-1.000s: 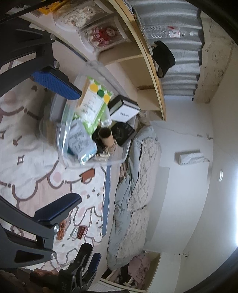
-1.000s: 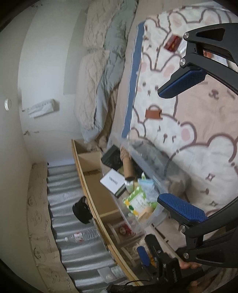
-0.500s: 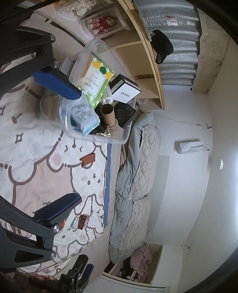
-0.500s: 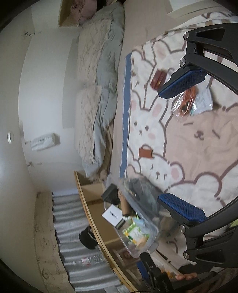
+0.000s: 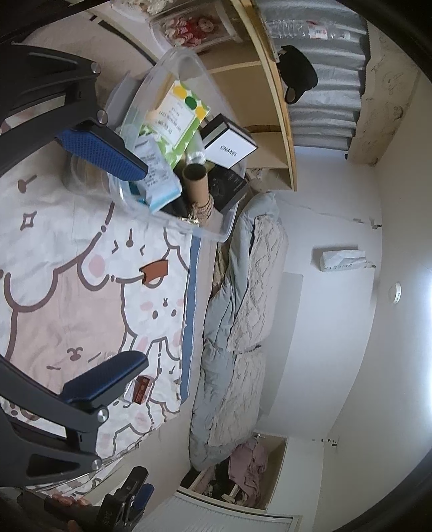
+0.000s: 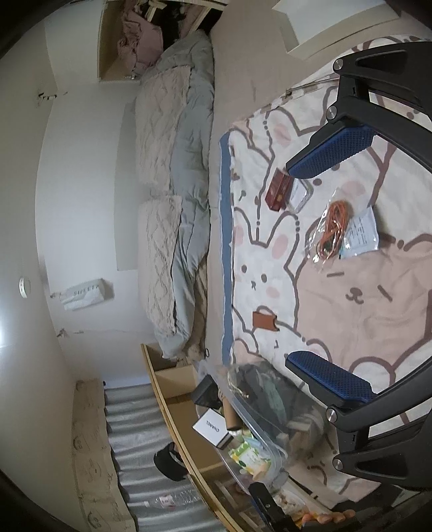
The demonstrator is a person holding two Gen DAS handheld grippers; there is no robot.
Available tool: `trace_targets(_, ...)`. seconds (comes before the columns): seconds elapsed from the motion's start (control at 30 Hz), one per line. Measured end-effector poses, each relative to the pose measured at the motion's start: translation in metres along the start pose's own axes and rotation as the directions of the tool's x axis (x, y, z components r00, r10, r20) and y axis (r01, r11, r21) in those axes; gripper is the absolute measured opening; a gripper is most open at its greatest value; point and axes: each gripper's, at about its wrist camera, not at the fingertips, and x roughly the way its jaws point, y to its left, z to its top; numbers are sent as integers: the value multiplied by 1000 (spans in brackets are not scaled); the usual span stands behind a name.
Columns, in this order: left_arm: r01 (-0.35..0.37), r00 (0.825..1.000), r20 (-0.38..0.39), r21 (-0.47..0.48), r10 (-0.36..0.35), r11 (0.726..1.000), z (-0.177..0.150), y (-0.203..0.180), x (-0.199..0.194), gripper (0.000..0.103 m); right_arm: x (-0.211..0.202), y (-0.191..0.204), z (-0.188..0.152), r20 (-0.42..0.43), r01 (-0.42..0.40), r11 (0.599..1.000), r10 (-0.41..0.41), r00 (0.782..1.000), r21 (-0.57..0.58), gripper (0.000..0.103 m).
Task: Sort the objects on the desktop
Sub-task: 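Move both tools back toward the items on the duvet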
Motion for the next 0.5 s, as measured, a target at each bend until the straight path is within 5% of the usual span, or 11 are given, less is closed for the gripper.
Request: trace_targets(0.5,55,994,88,58,-60,997,-32,-28,17,103,45,-36,-39,-89,82,996,-79,993,34,103)
